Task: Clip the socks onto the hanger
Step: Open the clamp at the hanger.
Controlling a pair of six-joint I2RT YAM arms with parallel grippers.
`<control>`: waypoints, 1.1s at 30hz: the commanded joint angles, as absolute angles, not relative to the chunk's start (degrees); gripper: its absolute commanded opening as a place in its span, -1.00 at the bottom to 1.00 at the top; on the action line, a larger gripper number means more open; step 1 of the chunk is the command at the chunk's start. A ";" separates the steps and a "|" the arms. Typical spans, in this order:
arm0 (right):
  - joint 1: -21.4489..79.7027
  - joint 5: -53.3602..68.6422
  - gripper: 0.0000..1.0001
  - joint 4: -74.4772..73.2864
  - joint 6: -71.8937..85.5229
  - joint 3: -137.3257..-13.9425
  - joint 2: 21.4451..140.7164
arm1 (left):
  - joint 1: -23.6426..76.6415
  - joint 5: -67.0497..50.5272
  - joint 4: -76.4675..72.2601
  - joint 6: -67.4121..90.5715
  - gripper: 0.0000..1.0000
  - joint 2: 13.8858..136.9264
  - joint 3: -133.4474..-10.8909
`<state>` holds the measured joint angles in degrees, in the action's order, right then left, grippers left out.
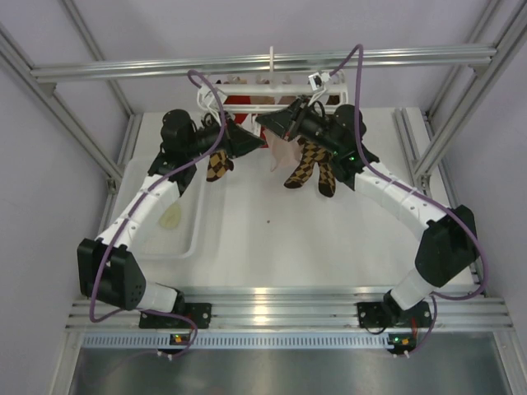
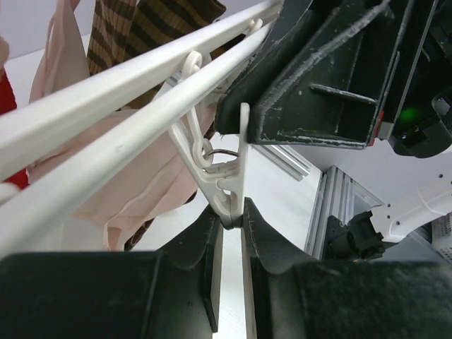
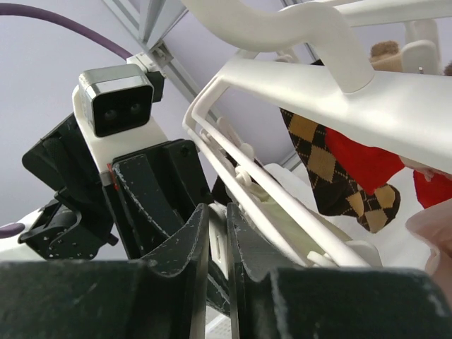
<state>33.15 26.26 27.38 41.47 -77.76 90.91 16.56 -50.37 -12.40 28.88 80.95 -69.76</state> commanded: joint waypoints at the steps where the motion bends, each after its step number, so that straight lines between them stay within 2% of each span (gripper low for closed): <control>1: 33.31 24.52 -0.82 25.84 40.61 -79.89 92.46 | 18.81 -57.58 -7.65 26.99 -0.90 81.47 -71.89; 3: 33.31 24.52 -0.95 25.93 40.60 -79.98 92.46 | 18.81 -56.26 -5.81 25.50 -0.72 80.95 -72.51; 4: 33.31 24.35 -1.00 25.93 40.52 -79.89 92.37 | 18.81 -53.38 -4.93 24.62 -0.49 80.51 -72.68; 7: 33.31 24.43 -1.00 25.84 40.25 -79.80 92.02 | 18.81 -45.04 -4.13 19.19 -0.16 76.91 -71.81; 11: 33.31 24.43 -1.00 25.84 39.82 -79.72 91.84 | 18.90 -35.26 -3.78 14.25 0.01 72.34 -70.75; 17: 33.49 24.43 -1.00 25.66 39.64 -79.98 91.76 | 21.17 -25.15 -1.06 5.82 0.09 71.89 -71.72; 27: 33.66 24.61 -1.00 25.05 38.32 -80.42 91.49 | 23.38 -21.27 -0.26 -1.14 0.14 74.97 -74.62; 33: 33.66 24.87 -1.00 24.70 38.14 -80.86 91.76 | 24.26 -21.97 -0.61 -2.02 0.08 77.17 -76.11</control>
